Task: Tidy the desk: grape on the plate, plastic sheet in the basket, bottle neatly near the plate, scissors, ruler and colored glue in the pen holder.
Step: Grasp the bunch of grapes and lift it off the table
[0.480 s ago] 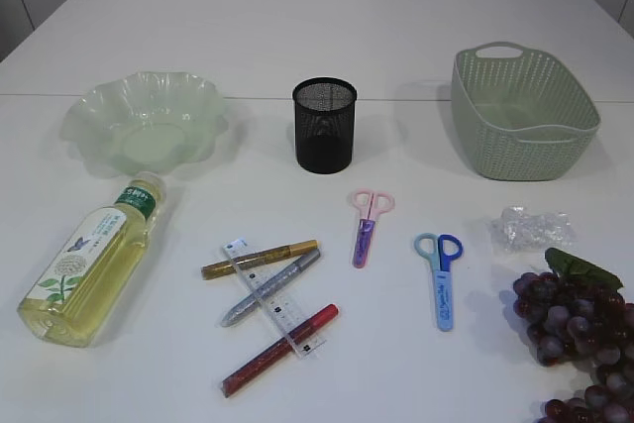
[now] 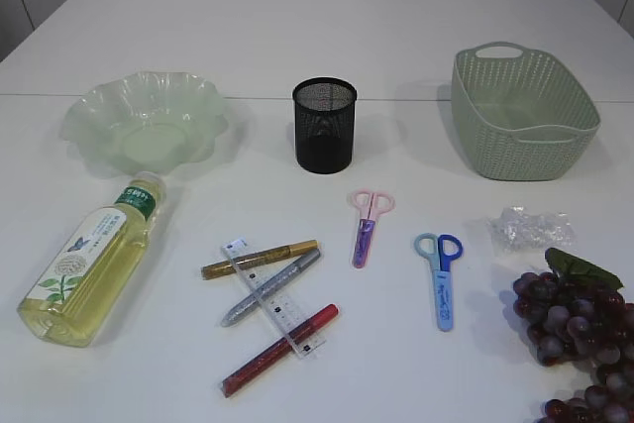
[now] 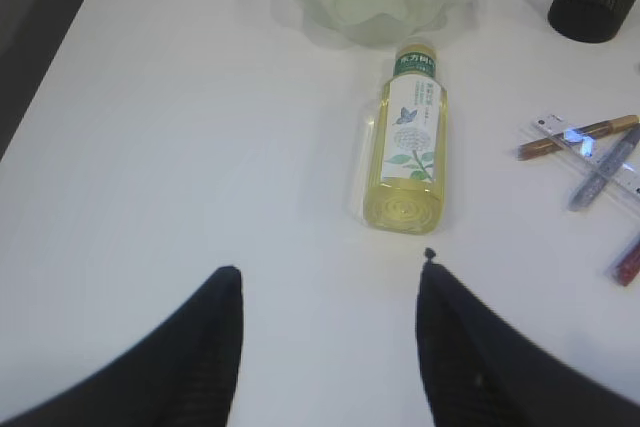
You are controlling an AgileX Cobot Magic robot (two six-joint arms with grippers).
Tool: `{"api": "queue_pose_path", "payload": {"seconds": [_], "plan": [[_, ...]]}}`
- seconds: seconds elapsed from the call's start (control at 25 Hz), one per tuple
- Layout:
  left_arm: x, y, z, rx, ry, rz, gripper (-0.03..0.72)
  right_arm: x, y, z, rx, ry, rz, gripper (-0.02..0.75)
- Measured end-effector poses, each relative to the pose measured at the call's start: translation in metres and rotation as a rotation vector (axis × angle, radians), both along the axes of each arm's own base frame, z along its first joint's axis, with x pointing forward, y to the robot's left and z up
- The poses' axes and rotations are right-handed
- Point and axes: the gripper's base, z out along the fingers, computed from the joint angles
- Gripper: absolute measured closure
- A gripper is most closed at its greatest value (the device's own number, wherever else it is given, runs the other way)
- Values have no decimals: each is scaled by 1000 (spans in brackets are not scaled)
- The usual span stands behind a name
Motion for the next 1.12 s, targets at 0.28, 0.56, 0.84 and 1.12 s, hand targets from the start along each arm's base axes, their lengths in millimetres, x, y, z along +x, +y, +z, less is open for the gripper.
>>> {"api": "queue_pose_path", "payload": {"seconds": [0.28,0.56,0.84,1.12], "plan": [[0,0,0,0,0,0,285,0,0,0,0,0,0,311],[1,-1,0,-10,5,-7,286,0,0,0,0,0,0,311],[11,-7,25,-71,14,-46,286,0,1,0,51,11,-15,311],[27,-8,43,-75,56,-46,286,33,6,5,32,282,-36,311]]}}
